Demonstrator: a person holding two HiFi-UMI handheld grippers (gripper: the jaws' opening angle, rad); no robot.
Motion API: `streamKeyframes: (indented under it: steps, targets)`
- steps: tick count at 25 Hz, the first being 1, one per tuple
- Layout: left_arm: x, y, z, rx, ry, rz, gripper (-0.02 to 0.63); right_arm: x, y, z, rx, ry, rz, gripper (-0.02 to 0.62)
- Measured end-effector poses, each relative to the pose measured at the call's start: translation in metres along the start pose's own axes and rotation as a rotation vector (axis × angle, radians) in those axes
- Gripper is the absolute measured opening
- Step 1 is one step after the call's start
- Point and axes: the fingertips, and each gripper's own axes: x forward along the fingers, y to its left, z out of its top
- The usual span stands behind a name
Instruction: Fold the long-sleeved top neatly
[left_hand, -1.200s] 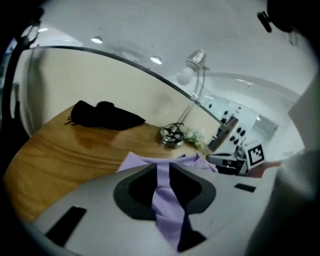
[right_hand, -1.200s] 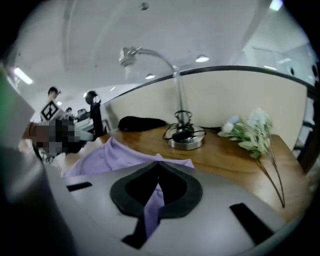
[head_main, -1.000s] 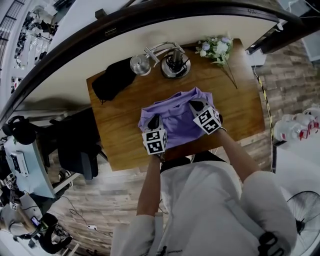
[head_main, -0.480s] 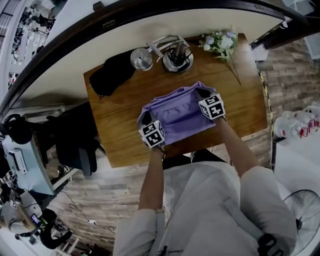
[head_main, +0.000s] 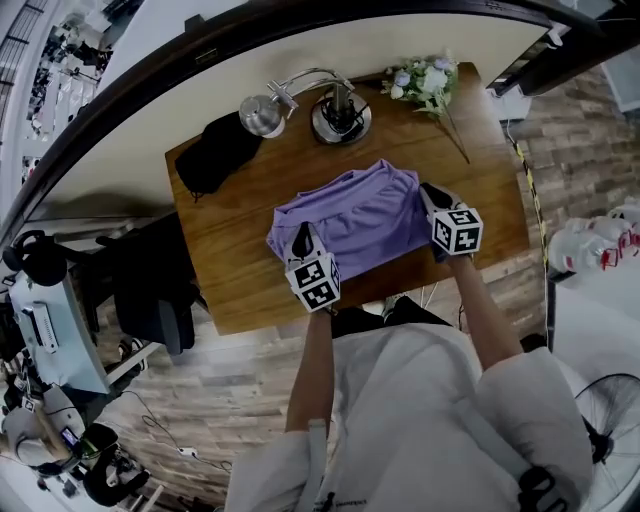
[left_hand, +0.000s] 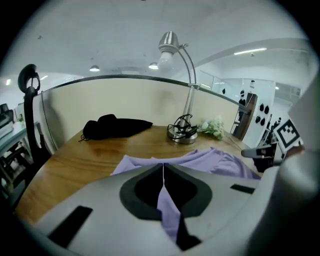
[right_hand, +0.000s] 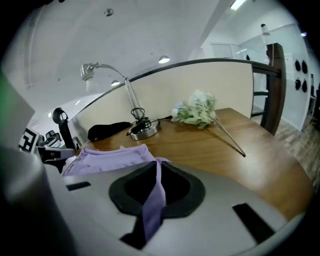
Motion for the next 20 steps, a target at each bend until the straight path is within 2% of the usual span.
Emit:
streamKeyframes:
  steps: [3, 7, 11, 16, 20]
  targets:
    - [-0.003, -0.031, -0.006, -0.057, 0.005, -0.039, 0.025, -0.017, -0.011, -0.018, 0.077, 0.006, -0.004, 0.050]
    - [0.002, -0.055, -0.019, -0.080, 0.041, -0.060, 0.025, -0.024, -0.008, -0.028, 0.111, 0.019, 0.022, 0.078]
    - [0.010, -0.069, -0.029, -0.112, 0.073, -0.070, 0.025, -0.018, 0.002, -0.030, 0.114, 0.038, 0.051, 0.110]
    - [0.014, -0.081, -0.030, -0.202, 0.075, -0.083, 0.025, -0.006, 0.001, -0.022, 0.088, 0.015, 0.055, 0.121]
    - [0.025, -0.085, -0.036, -0.199, 0.087, -0.078, 0.025, 0.007, 0.004, -0.021, 0.078, 0.064, 0.107, 0.176]
